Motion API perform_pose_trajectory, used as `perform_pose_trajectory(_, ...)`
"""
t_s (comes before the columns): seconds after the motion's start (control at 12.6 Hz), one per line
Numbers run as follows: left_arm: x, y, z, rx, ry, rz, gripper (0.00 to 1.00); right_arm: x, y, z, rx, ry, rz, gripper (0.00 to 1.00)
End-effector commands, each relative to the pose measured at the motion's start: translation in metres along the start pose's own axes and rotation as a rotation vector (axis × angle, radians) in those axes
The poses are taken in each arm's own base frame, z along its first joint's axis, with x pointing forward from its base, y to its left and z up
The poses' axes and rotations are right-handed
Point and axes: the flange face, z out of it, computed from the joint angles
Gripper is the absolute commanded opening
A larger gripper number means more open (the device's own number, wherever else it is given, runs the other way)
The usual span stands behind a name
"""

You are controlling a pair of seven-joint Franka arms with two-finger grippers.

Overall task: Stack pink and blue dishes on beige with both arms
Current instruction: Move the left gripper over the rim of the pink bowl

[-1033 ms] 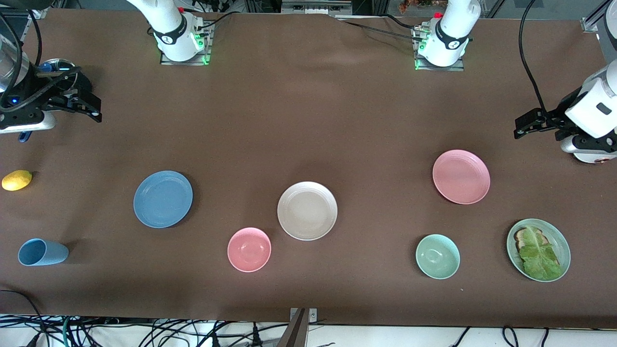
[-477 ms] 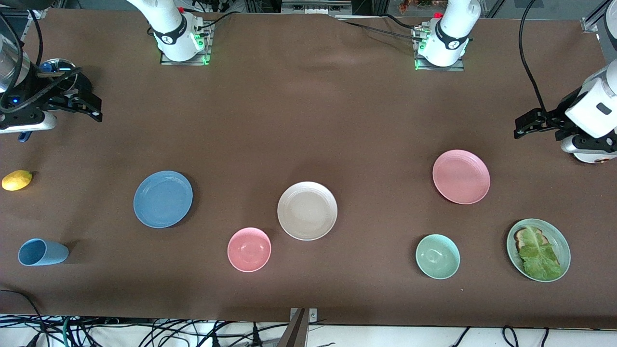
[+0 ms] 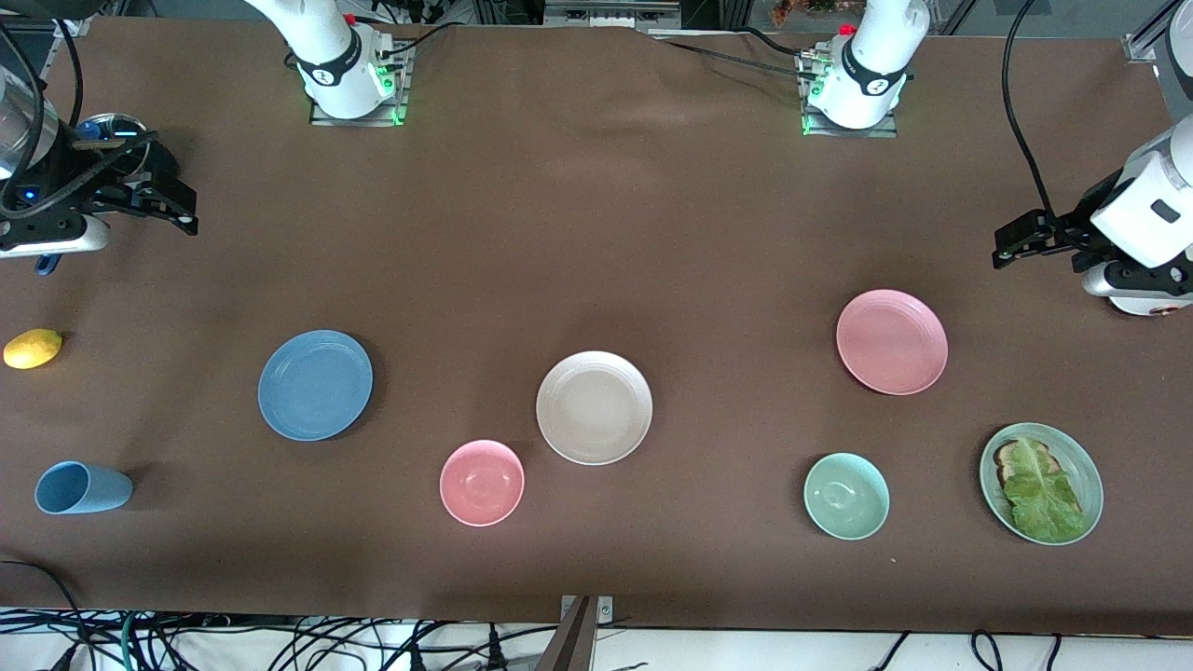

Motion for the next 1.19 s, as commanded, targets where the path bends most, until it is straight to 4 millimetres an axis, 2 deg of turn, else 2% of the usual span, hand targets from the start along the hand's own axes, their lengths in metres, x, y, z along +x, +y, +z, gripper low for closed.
perform_pose_trajectory(0.0, 0.008, -0.011, 0.015, -0.017, -0.029, -0.027, 1.0, -0.004, 0.002, -0.002, -0.005, -0.004, 0.017, 1.0)
perform_pose_trajectory(0.16, 0.017, -0.028, 0.037, -0.055, -0.065, -0.063, 1.0, -0.004, 0.002, -0.003, -0.005, -0.003, 0.016, 1.0)
perform_pose_trajectory(0.32, 0.03, -0.034, 0.072, -0.055, -0.124, -0.071, 1.0, -0.004, 0.002, -0.003, -0.005, -0.003, 0.017, 1.0)
perform_pose_trajectory(0.48, 0.046, -0.041, 0.126, -0.039, -0.208, -0.07, 1.0, -0.004, 0.002, -0.005, -0.005, 0.002, 0.017, 1.0)
perform_pose_trajectory(0.64, 0.061, -0.062, 0.182, -0.027, -0.226, -0.094, 1.0, -0.004, 0.002, -0.004, -0.005, -0.001, 0.017, 1.0)
perform_pose_trajectory(0.79, 0.056, -0.068, 0.223, -0.004, -0.211, -0.091, 1.0, -0.004, 0.002, -0.003, -0.005, -0.001, 0.017, 1.0)
perform_pose_trajectory(0.95, 0.044, -0.068, 0.276, 0.002, -0.198, -0.066, 1.0, -0.004, 0.002, -0.004, -0.005, 0.0, 0.017, 1.0)
perform_pose_trajectory(1.11, 0.028, -0.086, 0.314, -0.014, -0.207, 0.023, 1.0, -0.004, 0.002, -0.004, -0.005, -0.001, 0.017, 1.0)
